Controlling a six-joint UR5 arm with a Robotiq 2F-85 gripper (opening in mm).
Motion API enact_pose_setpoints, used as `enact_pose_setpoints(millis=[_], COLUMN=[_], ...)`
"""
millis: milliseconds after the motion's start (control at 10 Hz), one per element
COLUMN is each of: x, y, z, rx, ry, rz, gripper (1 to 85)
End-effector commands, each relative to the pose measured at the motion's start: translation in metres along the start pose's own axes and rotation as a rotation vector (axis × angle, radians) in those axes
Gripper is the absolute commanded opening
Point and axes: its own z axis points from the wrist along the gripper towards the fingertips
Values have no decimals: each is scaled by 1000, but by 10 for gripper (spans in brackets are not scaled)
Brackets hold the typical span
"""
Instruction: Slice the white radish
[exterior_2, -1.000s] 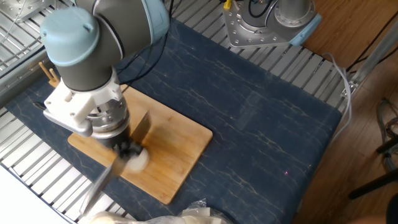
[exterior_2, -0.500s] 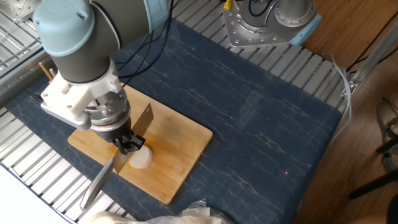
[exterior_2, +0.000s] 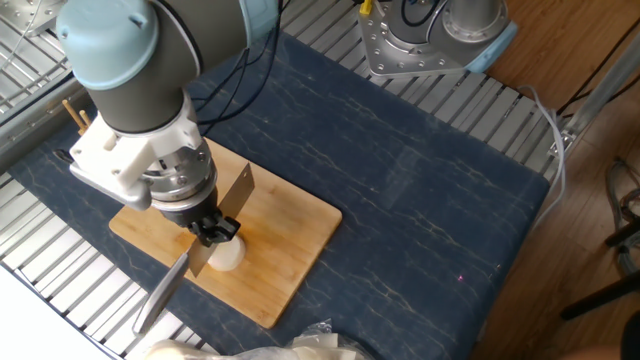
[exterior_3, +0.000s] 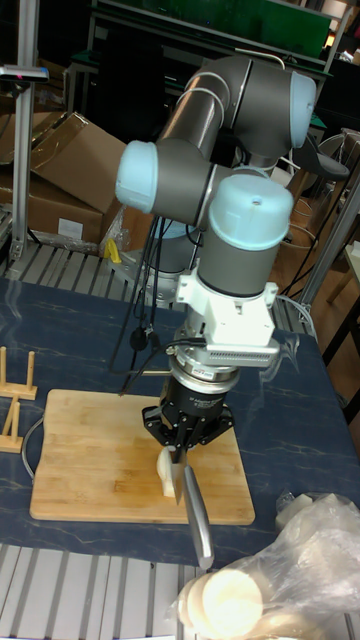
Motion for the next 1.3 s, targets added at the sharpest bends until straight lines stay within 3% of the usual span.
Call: enact_pose_setpoints(millis=[0,400,600,700,1200], x=[2,-1,-1,-6,-12], y=[8,-15,3,8,1], z=[-8,3,-1,-1,6], rx=[-3,-4,-26,-32,-22], ry=[6,-22,-8,-20,-31], rz=[19,-33,17,25,11], gripper=[10,10,10,10,10])
